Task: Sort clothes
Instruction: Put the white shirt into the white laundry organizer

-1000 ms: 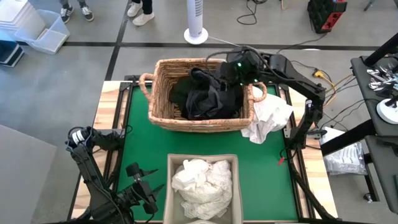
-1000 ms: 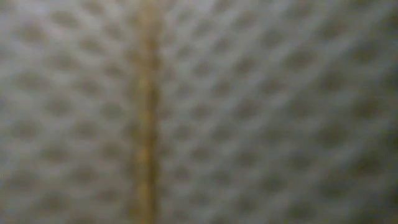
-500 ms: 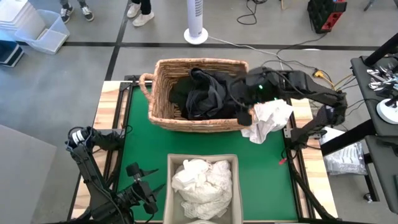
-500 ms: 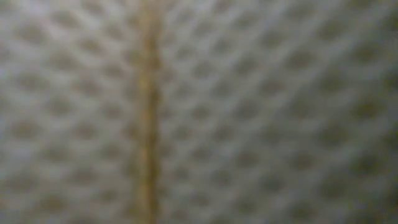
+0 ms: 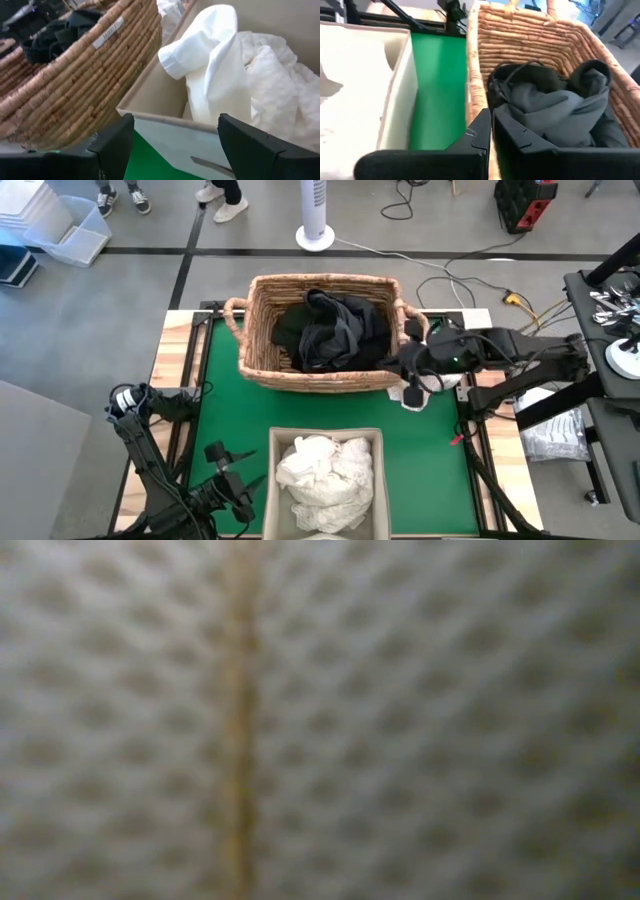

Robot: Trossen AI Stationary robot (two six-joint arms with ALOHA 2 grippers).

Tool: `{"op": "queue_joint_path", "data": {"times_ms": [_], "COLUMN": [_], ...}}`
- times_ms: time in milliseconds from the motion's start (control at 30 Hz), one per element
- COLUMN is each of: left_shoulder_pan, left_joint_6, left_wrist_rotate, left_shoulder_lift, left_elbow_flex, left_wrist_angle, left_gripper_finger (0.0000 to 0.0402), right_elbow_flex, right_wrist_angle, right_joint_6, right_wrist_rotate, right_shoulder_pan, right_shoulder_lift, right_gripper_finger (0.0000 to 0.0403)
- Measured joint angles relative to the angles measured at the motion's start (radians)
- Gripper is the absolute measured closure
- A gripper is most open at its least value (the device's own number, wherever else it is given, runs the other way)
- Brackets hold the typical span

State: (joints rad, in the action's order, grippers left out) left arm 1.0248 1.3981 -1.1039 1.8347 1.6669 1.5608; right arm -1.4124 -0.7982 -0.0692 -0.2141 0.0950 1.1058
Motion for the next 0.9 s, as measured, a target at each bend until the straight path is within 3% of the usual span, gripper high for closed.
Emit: {"op": "queue_joint_path", "data": {"times_ms": [267, 700, 900], "left_shoulder_pan": [-0.002, -0.012, -0.015], "left_joint_6": [-0.029, -0.04, -0.032], "left_wrist_rotate": [-0.014, -0.014, -0.014], "left_shoulder_lift": [0.0, 0.0, 0.0], "left_elbow_flex": [0.0, 0.0, 0.0], "left_wrist_angle": [0.0, 0.0, 0.0], "left_gripper_finger": [0.0137, 0.0137, 0.0137], "right_elbow_flex": [0.157, 0.395, 0.472], "right_wrist_angle": [0.036, 0.239, 0.34], "right_joint_6": [0.078, 0.124, 0.121], "right_wrist_rotate": [-0.104, -0.284, -0.292], "right_shoulder_pan": [0.081, 0.273, 0.356], "right_shoulder_lift": [-0.111, -0.207, -0.213], "right_gripper_finger": [0.039, 0.039, 0.039]}}
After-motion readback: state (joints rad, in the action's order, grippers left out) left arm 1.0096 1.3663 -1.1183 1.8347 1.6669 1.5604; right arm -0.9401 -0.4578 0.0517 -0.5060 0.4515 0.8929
